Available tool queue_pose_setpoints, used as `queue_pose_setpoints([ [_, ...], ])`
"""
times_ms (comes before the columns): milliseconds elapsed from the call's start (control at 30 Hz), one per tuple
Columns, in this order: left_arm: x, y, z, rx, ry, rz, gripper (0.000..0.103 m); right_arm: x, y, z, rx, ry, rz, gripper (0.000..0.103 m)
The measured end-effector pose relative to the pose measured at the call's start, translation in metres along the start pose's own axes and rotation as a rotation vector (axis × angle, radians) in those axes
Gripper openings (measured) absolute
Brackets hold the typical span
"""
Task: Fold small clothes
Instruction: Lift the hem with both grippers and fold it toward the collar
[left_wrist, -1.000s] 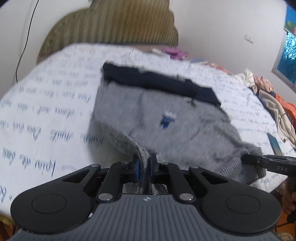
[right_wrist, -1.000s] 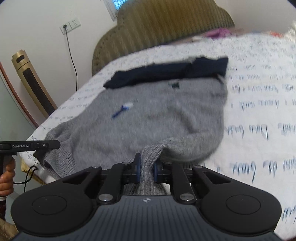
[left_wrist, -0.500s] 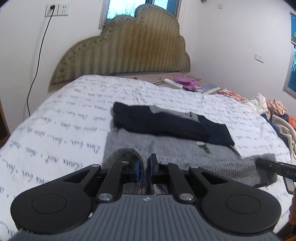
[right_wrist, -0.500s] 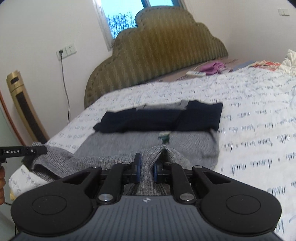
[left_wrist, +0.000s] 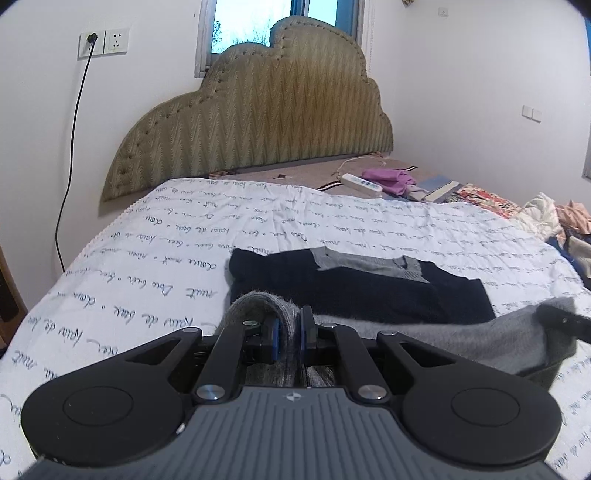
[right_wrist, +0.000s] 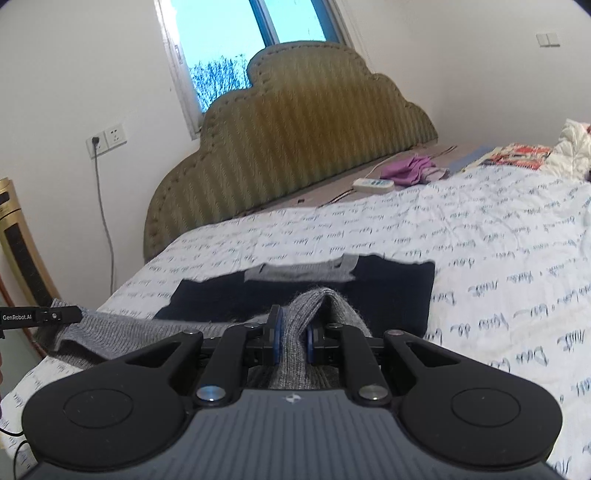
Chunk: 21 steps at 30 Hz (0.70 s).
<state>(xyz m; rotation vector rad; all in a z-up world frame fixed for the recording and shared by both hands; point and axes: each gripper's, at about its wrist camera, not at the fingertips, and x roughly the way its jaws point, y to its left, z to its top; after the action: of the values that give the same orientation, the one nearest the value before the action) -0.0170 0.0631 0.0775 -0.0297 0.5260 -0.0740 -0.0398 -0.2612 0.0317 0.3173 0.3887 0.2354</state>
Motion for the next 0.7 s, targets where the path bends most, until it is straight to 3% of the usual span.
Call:
queue_pose_setpoints([
  [233, 0.032, -0.006, 0.013, 0.015, 0.03, 0.025, 0.008, 0.03, -0.013, 0.011, 0.035, 0.007, -0.007, 0.01],
  [700, 0.06, -0.004, 0.049, 0.025, 0.035, 0.047, 0.008, 0.058, -0.035, 0.032, 0.112, -0.006, -0.007, 0.01],
])
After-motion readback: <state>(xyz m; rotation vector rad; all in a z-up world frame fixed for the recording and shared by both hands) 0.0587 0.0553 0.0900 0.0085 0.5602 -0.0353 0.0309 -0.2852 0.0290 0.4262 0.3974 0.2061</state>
